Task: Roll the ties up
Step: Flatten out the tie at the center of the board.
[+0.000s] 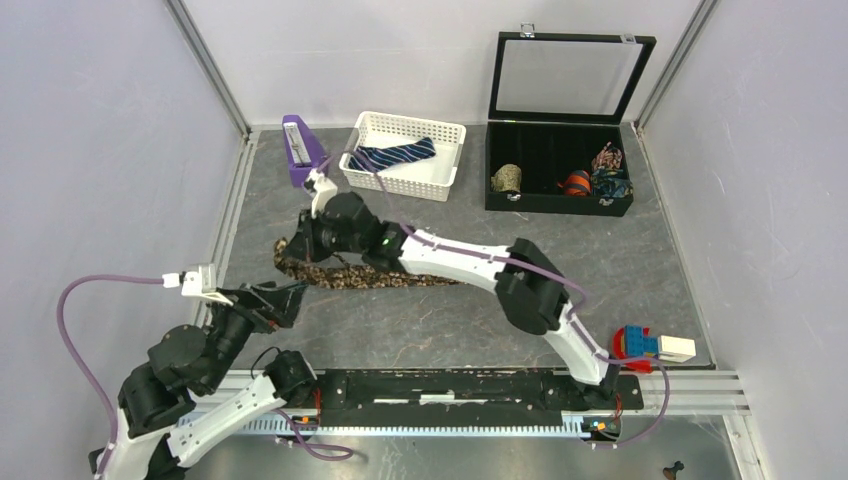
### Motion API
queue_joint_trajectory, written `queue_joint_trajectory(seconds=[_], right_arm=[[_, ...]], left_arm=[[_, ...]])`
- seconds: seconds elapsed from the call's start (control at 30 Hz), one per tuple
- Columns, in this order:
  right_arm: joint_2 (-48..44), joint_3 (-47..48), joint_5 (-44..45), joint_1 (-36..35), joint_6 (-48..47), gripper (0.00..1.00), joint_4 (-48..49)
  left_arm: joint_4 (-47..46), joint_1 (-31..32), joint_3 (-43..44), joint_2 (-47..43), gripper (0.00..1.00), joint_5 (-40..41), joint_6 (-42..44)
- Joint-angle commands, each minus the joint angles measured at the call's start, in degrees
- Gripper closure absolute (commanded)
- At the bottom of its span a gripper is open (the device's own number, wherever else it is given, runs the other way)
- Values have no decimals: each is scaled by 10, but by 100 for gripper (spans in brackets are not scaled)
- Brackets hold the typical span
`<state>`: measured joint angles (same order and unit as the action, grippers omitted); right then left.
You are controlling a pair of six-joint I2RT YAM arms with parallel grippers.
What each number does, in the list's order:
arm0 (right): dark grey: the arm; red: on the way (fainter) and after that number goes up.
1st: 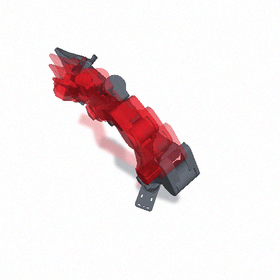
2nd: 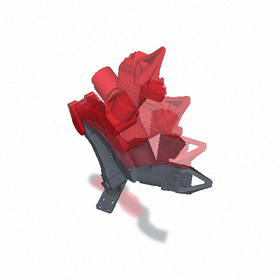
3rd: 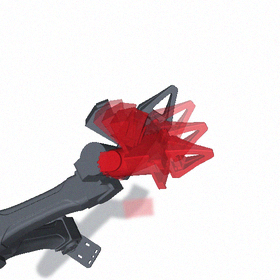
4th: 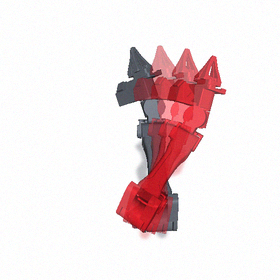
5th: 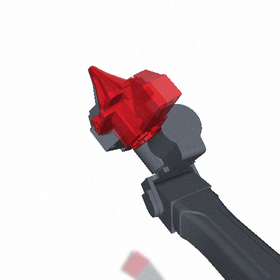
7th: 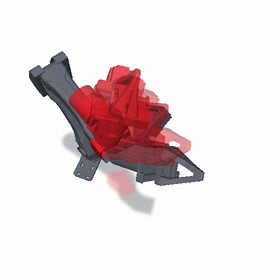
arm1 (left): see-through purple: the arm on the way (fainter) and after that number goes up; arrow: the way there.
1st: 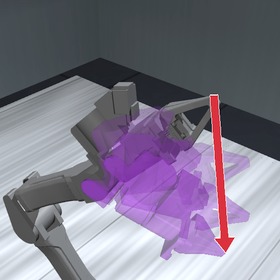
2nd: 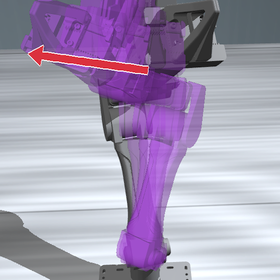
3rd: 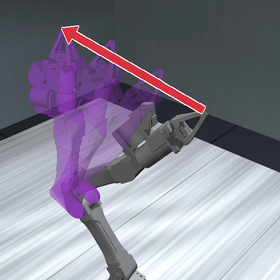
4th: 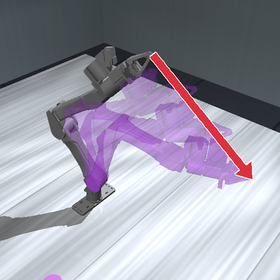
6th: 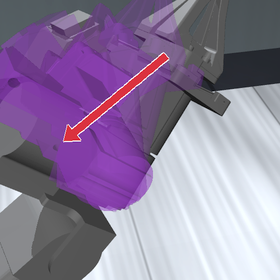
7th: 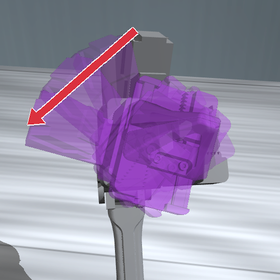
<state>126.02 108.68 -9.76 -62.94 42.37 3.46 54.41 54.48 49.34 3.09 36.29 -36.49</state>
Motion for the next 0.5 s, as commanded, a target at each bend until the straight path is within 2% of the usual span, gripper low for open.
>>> queue_joint_trajectory(seconds=[0.0, 0.13, 0.2, 0.23, 0.37, 0.43, 0.47], right_arm=[[59, 36, 37, -9, 79, 100, 99], [109, 19, 47, -15, 129, 100, 174], [129, 24, 59, -22, 140, 96, 196], [137, 29, 63, -26, 142, 90, 204], [168, 49, 76, -35, 144, 49, 245], [177, 65, 58, -34, 139, 35, 250], [174, 72, 49, -34, 128, 24, 247]], left_arm=[[5, -3, 3, -19, 0, 21, -12], [5, -4, 3, -25, 0, 20, -13], [5, -4, 2, -25, 0, 20, -13], [5, -4, 2, -26, 0, 20, -13], [5, -3, 1, -24, 0, 22, -14], [5, -3, 1, -24, 0, 24, -15], [6, -4, 1, -25, 0, 25, -16]])
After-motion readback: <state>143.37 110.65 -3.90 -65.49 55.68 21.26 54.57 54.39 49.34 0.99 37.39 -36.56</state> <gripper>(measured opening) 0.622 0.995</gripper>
